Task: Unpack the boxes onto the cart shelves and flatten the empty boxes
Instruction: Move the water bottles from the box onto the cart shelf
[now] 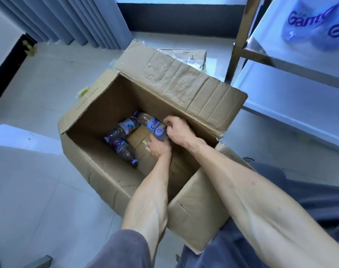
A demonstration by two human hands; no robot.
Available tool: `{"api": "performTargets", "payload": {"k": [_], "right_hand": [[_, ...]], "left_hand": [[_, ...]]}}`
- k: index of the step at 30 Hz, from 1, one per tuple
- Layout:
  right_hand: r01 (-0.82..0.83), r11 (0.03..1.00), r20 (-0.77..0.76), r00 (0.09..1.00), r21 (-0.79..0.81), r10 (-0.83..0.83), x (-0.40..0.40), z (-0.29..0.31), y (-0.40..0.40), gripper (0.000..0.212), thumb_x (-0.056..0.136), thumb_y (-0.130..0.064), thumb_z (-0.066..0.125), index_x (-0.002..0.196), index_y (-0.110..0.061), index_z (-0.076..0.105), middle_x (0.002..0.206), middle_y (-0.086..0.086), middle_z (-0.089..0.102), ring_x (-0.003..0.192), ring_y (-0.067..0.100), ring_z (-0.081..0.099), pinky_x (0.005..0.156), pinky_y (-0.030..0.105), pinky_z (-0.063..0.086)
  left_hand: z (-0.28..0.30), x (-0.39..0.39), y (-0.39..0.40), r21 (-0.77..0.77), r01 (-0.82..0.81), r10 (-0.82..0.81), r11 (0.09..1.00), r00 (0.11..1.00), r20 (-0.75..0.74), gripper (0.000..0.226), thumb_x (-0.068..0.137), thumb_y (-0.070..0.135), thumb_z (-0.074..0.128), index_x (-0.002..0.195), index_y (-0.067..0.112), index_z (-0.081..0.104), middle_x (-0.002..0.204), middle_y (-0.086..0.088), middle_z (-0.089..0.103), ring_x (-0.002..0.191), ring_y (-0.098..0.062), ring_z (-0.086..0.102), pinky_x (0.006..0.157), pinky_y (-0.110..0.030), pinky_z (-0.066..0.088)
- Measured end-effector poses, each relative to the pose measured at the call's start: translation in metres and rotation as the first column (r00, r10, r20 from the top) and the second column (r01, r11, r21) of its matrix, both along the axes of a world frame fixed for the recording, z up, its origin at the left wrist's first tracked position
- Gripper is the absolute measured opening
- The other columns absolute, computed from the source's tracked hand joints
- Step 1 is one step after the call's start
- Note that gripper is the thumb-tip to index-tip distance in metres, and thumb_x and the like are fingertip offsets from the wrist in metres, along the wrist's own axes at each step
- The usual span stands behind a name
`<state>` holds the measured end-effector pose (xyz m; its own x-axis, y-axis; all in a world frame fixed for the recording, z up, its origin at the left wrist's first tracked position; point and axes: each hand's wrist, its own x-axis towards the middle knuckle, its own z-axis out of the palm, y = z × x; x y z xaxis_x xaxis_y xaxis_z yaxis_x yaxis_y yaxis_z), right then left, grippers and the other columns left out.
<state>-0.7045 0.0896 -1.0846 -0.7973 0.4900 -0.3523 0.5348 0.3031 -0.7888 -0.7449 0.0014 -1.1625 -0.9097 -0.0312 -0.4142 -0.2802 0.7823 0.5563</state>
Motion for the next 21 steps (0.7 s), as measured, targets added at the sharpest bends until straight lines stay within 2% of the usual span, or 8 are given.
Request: {"api": "performTargets", "payload": {"k": [2, 4, 6, 9, 11, 16, 19, 21], "right_hand": [[0.041, 0.998, -0.086, 0.996, 0.041, -0.038, 0.009, 0.016, 0.000, 0.038, 0.083, -0.007, 0.047, 0.113, -0.018, 0.068, 0.114, 0.008, 0.070, 0.107, 0.028, 0.064, 0.093, 0.037, 0.051], [0.110, 0.992, -0.153, 0.983, 0.056, -0.100, 0.023, 0.032, 0.003, 0.037, 0.083, -0.007, 0.047, 0.111, -0.017, 0.069, 0.110, 0.008, 0.071, 0.105, 0.028, 0.065, 0.092, 0.037, 0.051], [0.171, 0.985, -0.204, 0.966, 0.039, -0.160, 0.035, 0.047, 0.009, 0.035, 0.085, -0.006, 0.048, 0.111, -0.014, 0.069, 0.104, 0.010, 0.073, 0.102, 0.029, 0.067, 0.091, 0.038, 0.052], [0.301, 0.951, -0.267, 0.924, 0.069, -0.273, 0.057, 0.070, 0.023, 0.034, 0.084, -0.004, 0.048, 0.108, -0.011, 0.070, 0.098, 0.012, 0.074, 0.097, 0.032, 0.068, 0.084, 0.038, 0.054], [0.418, 0.903, -0.288, 0.881, 0.098, -0.376, 0.076, 0.081, 0.035, 0.035, 0.086, -0.006, 0.047, 0.111, -0.012, 0.070, 0.100, 0.010, 0.074, 0.098, 0.031, 0.068, 0.081, 0.035, 0.055], [0.455, 0.883, -0.310, 0.862, 0.119, -0.402, 0.125, 0.092, 0.056, 0.038, 0.086, -0.003, 0.045, 0.117, -0.008, 0.066, 0.107, 0.011, 0.072, 0.102, 0.029, 0.065, 0.083, 0.031, 0.052], [0.476, 0.878, -0.308, 0.843, 0.049, -0.440, 0.152, 0.096, 0.056, 0.040, 0.087, -0.001, 0.045, 0.121, -0.008, 0.065, 0.109, 0.011, 0.071, 0.104, 0.026, 0.064, 0.087, 0.032, 0.052], [0.476, 0.879, -0.317, 0.835, 0.005, -0.450, 0.170, 0.103, 0.054, 0.033, 0.090, -0.005, 0.046, 0.115, -0.009, 0.067, 0.108, 0.009, 0.071, 0.102, 0.024, 0.064, 0.087, 0.032, 0.051]], "left_hand": [[0.010, 0.011, -0.005, 0.103, -0.006, 0.016, 0.995, 0.995, -0.099, 0.062, 0.088, 0.026, 0.067, 0.144, 0.013, 0.041, 0.138, -0.019, 0.053, 0.134, -0.033, 0.041, 0.116, -0.039, 0.016], [0.028, 0.022, -0.005, 0.225, -0.031, 0.074, 0.974, 0.979, -0.188, 0.066, 0.086, 0.027, 0.069, 0.143, 0.015, 0.040, 0.135, -0.018, 0.056, 0.131, -0.034, 0.043, 0.115, -0.044, 0.022], [0.051, 0.029, -0.002, 0.324, -0.052, 0.144, 0.944, 0.954, -0.264, 0.061, 0.084, 0.031, 0.069, 0.137, 0.018, 0.042, 0.126, -0.015, 0.060, 0.119, -0.036, 0.047, 0.104, -0.039, 0.034], [0.087, 0.038, 0.011, 0.413, -0.033, 0.192, 0.910, 0.917, -0.349, 0.058, 0.078, 0.041, 0.061, 0.131, 0.022, 0.047, 0.119, -0.009, 0.064, 0.110, -0.033, 0.049, 0.094, -0.037, 0.038], [0.110, 0.050, 0.024, 0.453, 0.039, 0.165, 0.891, 0.901, -0.402, 0.060, 0.077, 0.045, 0.059, 0.134, 0.029, 0.048, 0.115, -0.002, 0.065, 0.107, -0.026, 0.048, 0.098, -0.039, 0.039], [0.145, 0.091, 0.050, 0.547, 0.216, 0.105, 0.809, 0.862, -0.495, 0.059, 0.080, 0.043, 0.062, 0.138, 0.031, 0.053, 0.104, 0.009, 0.056, 0.106, -0.022, 0.045, 0.101, -0.039, 0.035], [0.159, 0.122, 0.044, 0.521, 0.286, 0.037, 0.804, 0.851, -0.524, 0.060, 0.078, 0.039, 0.064, 0.136, 0.026, 0.054, 0.108, 0.000, 0.063, 0.101, -0.023, 0.047, 0.093, -0.035, 0.038], [0.170, 0.144, 0.042, 0.564, 0.378, -0.013, 0.734, 0.838, -0.545, 0.061, 0.072, 0.037, 0.067, 0.128, 0.017, 0.055, 0.100, -0.002, 0.061, 0.094, -0.021, 0.049, 0.083, -0.030, 0.038]]}}
